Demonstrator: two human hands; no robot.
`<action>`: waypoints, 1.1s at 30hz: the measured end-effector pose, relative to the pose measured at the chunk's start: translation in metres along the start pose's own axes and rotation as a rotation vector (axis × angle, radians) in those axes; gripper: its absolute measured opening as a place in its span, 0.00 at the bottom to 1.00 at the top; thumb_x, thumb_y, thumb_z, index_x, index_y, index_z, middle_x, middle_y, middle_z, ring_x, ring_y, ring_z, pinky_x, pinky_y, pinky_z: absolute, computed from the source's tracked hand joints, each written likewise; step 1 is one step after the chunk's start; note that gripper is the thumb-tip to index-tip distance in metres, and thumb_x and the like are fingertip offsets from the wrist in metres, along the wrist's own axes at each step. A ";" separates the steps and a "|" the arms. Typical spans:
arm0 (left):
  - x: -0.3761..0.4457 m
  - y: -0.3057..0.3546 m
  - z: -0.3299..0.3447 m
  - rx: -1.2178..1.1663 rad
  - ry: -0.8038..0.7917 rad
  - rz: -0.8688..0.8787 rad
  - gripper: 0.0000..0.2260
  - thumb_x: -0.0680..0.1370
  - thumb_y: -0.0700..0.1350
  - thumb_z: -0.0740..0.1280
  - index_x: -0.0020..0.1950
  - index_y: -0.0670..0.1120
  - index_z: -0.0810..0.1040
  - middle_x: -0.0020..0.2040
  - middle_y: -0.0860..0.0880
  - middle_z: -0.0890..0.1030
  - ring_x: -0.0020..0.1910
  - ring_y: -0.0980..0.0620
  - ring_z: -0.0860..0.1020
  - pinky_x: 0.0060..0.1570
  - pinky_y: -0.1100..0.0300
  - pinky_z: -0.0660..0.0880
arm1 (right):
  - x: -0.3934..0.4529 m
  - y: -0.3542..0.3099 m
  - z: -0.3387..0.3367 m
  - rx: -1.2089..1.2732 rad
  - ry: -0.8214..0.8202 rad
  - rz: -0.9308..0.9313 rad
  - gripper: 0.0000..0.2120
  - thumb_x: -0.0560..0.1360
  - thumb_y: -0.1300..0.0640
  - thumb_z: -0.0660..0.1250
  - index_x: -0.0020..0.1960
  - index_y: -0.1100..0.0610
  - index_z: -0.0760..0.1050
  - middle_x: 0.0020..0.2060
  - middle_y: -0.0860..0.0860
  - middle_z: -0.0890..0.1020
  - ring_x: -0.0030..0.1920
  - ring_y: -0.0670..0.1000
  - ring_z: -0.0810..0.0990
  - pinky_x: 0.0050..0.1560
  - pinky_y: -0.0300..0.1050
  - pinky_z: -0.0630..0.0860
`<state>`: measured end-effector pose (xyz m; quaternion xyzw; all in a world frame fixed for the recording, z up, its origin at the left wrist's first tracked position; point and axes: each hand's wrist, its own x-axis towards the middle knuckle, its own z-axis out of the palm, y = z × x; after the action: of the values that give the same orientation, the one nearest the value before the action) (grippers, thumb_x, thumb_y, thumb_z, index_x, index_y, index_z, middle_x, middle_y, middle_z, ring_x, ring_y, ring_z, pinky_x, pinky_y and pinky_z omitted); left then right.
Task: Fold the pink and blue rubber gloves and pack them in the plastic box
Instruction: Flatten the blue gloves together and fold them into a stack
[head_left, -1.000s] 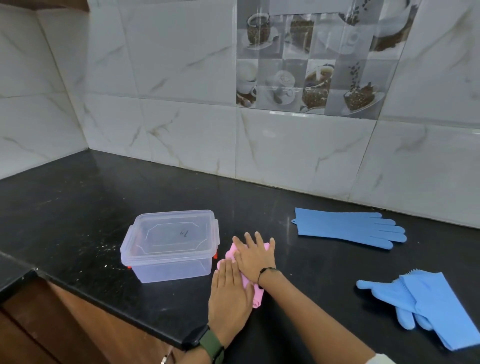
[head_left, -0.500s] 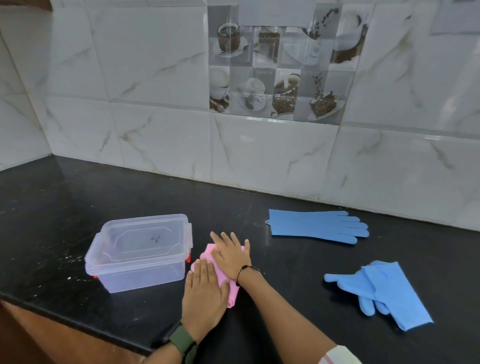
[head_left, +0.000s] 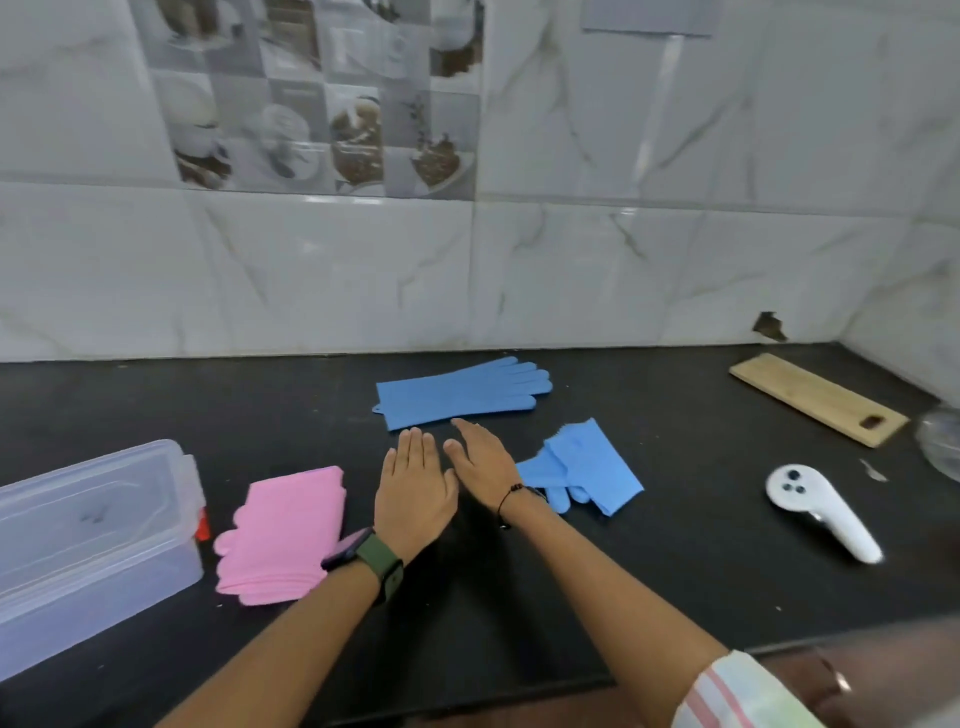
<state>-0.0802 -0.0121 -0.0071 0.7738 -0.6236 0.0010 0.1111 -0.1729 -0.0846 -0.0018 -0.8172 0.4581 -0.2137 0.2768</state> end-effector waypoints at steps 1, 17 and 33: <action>0.004 0.004 0.001 -0.010 -0.014 0.013 0.26 0.82 0.50 0.50 0.77 0.39 0.50 0.78 0.41 0.52 0.78 0.46 0.50 0.76 0.50 0.48 | -0.003 0.004 -0.004 0.004 0.002 0.028 0.23 0.80 0.52 0.55 0.72 0.60 0.62 0.71 0.58 0.68 0.72 0.55 0.65 0.71 0.49 0.60; 0.078 -0.016 0.008 -0.010 -0.127 0.125 0.25 0.81 0.48 0.54 0.75 0.38 0.56 0.77 0.40 0.57 0.77 0.44 0.52 0.76 0.51 0.52 | 0.049 -0.006 -0.001 0.431 0.087 0.414 0.22 0.79 0.51 0.56 0.70 0.62 0.64 0.60 0.55 0.74 0.58 0.54 0.73 0.58 0.45 0.67; 0.206 0.019 0.045 0.101 -0.275 0.354 0.28 0.79 0.47 0.59 0.75 0.38 0.54 0.76 0.39 0.58 0.74 0.42 0.59 0.70 0.48 0.61 | 0.144 0.042 -0.023 1.347 0.448 0.817 0.05 0.76 0.59 0.64 0.45 0.60 0.71 0.35 0.53 0.72 0.34 0.51 0.73 0.36 0.44 0.71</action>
<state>-0.0589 -0.2227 -0.0187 0.6499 -0.7580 -0.0540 -0.0156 -0.1432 -0.2333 0.0019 -0.1823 0.5374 -0.4835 0.6665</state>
